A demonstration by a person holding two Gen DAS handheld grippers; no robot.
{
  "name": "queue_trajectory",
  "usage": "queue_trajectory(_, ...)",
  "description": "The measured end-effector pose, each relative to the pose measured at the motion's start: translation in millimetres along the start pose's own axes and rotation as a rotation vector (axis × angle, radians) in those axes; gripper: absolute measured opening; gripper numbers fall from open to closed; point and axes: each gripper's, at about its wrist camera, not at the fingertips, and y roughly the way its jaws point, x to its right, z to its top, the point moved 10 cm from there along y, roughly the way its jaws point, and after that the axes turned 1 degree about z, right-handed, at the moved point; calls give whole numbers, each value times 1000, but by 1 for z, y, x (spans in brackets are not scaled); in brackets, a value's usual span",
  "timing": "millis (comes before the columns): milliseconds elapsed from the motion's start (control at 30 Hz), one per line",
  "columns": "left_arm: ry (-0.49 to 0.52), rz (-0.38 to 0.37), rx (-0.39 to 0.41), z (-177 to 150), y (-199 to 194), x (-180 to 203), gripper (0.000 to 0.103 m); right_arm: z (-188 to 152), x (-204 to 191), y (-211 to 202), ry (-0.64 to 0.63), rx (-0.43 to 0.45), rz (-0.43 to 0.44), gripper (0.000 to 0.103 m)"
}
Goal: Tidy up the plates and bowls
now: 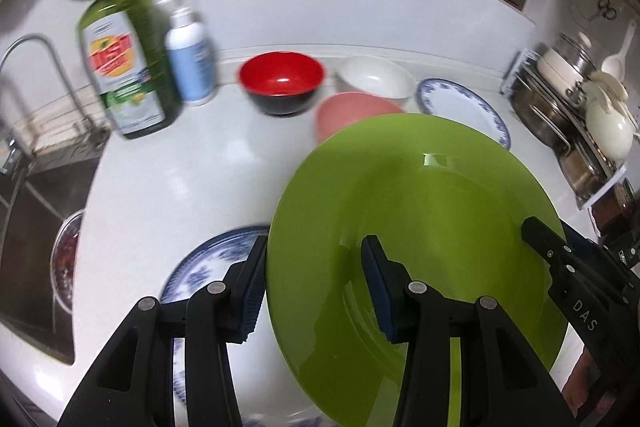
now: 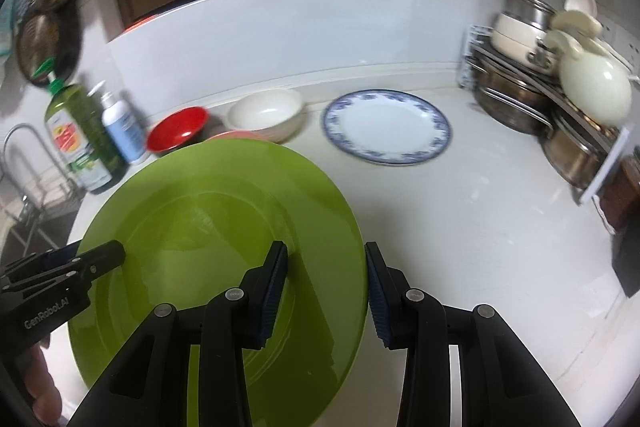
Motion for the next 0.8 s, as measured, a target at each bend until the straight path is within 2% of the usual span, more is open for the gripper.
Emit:
queue_trajectory(200,-50,53,-2,-20,-13,-46,45,-11,-46,0,-58,-12,56,40)
queue_trajectory(467,-110,112,-53,-49,-9,-93,45,-38,-96,15,-120,-71,123,40)
queue_trajectory(800,-144,139,-112,-73,10,-116,45,-71,-120,45,-146,-171,161,40)
